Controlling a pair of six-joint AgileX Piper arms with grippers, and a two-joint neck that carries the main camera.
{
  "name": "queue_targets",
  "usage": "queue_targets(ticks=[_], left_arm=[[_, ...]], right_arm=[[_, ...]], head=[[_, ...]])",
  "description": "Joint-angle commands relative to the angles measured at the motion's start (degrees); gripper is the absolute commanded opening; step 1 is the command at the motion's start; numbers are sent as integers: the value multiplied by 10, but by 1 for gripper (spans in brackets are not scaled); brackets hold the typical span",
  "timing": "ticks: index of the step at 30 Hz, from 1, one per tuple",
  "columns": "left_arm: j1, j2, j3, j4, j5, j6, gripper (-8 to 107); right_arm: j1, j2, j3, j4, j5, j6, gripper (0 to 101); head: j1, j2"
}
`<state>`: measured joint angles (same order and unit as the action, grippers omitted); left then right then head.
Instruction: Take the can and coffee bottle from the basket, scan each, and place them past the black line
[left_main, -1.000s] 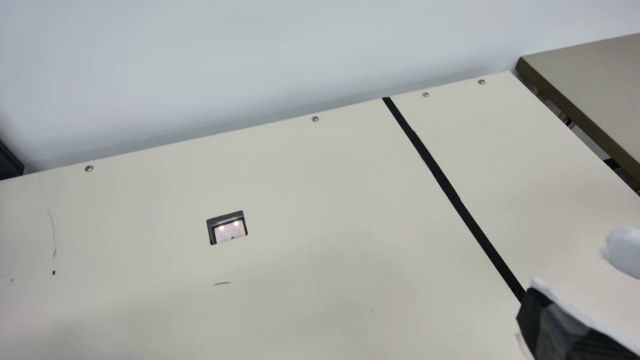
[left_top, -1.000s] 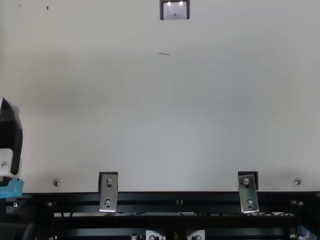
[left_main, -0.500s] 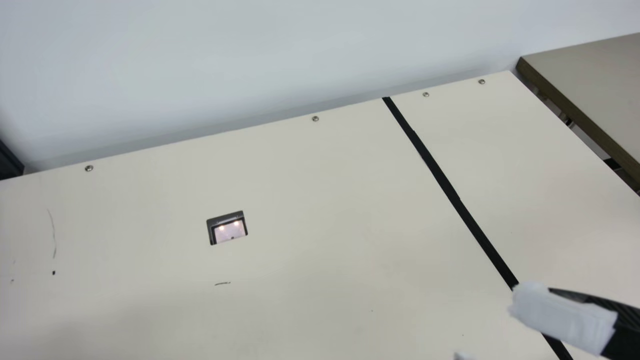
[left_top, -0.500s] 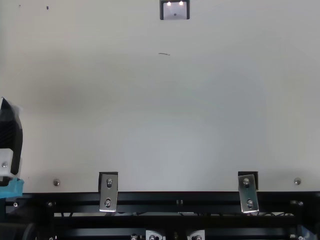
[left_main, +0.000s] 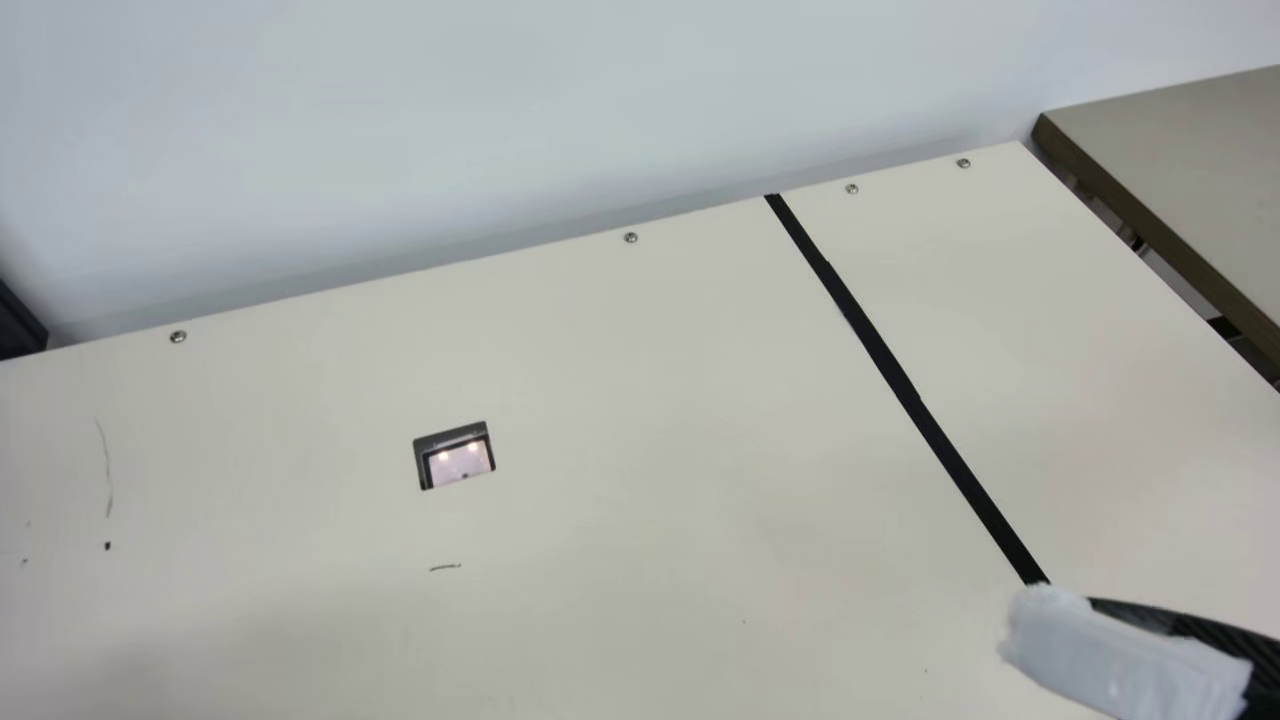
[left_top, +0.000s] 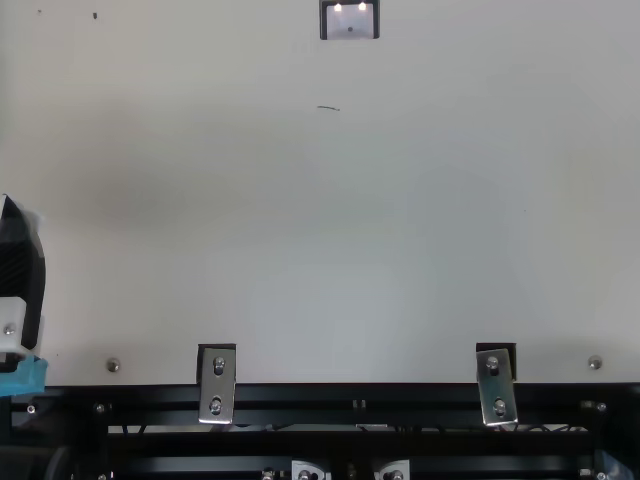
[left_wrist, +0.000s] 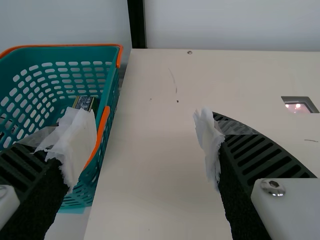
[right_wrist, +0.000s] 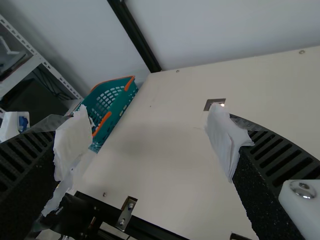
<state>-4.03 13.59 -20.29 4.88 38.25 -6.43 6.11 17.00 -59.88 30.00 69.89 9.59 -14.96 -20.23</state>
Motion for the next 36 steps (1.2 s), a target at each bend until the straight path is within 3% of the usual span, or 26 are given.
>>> queue_targets(ticks=[1, 25, 36], left_arm=[[0, 0, 0, 0, 0, 0, 90], [0, 0, 0, 0, 0, 0, 90], [0, 0, 0, 0, 0, 0, 90]], right_arm=[[-5, 2, -2, 9, 0, -8, 101], [-5, 0, -2, 10, 0, -9, 101], [-5, 0, -2, 10, 0, -9, 101]], head=[[-16, 0], [-11, 7], [32, 173]])
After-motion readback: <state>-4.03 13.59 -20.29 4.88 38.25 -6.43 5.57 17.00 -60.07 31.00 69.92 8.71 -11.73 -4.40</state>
